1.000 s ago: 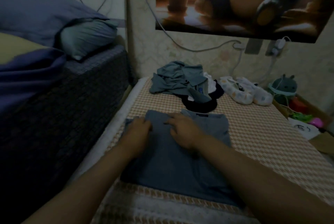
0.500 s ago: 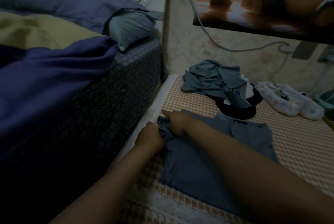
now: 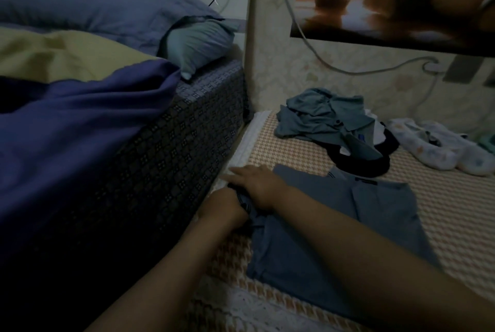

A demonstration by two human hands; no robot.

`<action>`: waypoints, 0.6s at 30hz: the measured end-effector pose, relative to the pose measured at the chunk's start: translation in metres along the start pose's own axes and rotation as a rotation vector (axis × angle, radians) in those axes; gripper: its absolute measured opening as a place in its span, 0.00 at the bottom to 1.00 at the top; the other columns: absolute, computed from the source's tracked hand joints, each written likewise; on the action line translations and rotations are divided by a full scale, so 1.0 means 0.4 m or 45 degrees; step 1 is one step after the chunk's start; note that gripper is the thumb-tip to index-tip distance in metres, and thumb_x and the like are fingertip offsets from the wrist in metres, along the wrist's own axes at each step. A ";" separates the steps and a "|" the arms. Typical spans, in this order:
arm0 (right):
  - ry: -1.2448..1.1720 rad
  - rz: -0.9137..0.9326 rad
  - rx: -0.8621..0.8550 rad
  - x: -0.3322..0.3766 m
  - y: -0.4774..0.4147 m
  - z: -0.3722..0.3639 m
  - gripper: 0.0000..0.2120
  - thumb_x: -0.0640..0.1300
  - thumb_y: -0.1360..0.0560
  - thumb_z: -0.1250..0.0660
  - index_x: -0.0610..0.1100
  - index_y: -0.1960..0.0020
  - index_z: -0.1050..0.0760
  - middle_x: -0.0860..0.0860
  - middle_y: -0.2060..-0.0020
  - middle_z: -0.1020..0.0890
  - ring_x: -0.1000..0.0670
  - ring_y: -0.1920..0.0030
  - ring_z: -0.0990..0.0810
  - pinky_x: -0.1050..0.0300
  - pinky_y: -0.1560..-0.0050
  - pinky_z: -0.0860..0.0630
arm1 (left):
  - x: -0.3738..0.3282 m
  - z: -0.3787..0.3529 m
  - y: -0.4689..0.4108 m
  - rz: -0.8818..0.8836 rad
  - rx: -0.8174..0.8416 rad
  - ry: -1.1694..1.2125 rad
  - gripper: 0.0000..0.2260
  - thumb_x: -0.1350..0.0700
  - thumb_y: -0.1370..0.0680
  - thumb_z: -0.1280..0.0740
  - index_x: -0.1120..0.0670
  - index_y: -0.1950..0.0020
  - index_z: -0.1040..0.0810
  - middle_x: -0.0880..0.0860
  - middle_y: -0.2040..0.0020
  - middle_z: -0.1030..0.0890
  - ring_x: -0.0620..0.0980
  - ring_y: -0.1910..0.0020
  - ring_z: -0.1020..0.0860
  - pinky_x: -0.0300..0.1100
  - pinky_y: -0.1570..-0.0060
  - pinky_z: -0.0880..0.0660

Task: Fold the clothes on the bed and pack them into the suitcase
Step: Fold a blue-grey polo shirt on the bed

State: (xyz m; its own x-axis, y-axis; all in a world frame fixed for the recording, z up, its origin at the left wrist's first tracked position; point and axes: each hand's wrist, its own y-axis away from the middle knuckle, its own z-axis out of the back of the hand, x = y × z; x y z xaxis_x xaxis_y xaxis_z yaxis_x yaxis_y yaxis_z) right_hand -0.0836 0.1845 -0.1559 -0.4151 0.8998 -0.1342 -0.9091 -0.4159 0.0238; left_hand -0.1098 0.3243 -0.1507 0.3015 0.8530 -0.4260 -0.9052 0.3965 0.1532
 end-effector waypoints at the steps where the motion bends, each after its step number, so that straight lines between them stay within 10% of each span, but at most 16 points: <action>1: 0.136 0.050 -0.011 0.006 -0.002 0.002 0.35 0.42 0.22 0.36 0.54 0.22 0.50 0.43 0.26 0.36 0.40 0.30 0.35 0.44 0.33 0.37 | 0.003 -0.002 0.001 0.018 -0.015 0.013 0.19 0.47 0.21 0.41 0.51 0.31 0.28 0.55 0.35 0.24 0.54 0.40 0.25 0.46 0.40 0.27; 7: 0.212 -0.034 -0.282 -0.054 0.023 0.069 0.13 0.44 0.25 0.34 0.50 0.41 0.22 0.45 0.47 0.22 0.42 0.46 0.26 0.50 0.48 0.34 | -0.020 0.040 0.026 -0.039 -0.161 0.355 0.06 0.52 0.28 0.31 0.54 0.55 0.21 0.50 0.62 0.21 0.47 0.62 0.23 0.36 0.69 0.31; 11: -0.154 -0.103 -0.377 -0.138 0.128 0.106 0.05 0.38 0.33 0.30 0.46 0.59 0.19 0.46 0.60 0.21 0.41 0.57 0.23 0.51 0.59 0.28 | -0.080 0.036 0.042 -0.294 -0.045 0.467 0.04 0.54 0.27 0.29 0.54 0.56 0.20 0.48 0.61 0.20 0.44 0.62 0.22 0.30 0.67 0.29; 15: 0.259 -0.213 0.308 -0.169 0.236 0.103 0.15 0.45 0.25 0.35 0.49 0.39 0.23 0.48 0.41 0.22 0.43 0.42 0.25 0.52 0.43 0.31 | -0.129 0.001 0.055 -0.416 0.425 0.481 0.12 0.50 0.21 0.35 0.58 0.53 0.17 0.53 0.56 0.15 0.49 0.57 0.17 0.42 0.53 0.20; 18: 0.314 -0.389 0.552 -0.173 0.262 0.092 0.17 0.50 0.22 0.37 0.52 0.34 0.26 0.51 0.36 0.25 0.45 0.36 0.28 0.49 0.33 0.38 | -0.135 -0.020 0.038 -0.473 0.120 0.273 0.10 0.56 0.21 0.36 0.57 0.53 0.17 0.54 0.55 0.16 0.51 0.56 0.18 0.46 0.52 0.21</action>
State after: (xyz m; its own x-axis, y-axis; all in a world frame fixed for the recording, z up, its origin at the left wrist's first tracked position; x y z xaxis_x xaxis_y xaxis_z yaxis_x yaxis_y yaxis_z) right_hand -0.1513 0.0836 -0.1078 -0.1584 0.8915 -0.4245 -0.9392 -0.0034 0.3435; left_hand -0.1421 0.2815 -0.1326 0.5232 0.5608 -0.6417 -0.7130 0.7005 0.0309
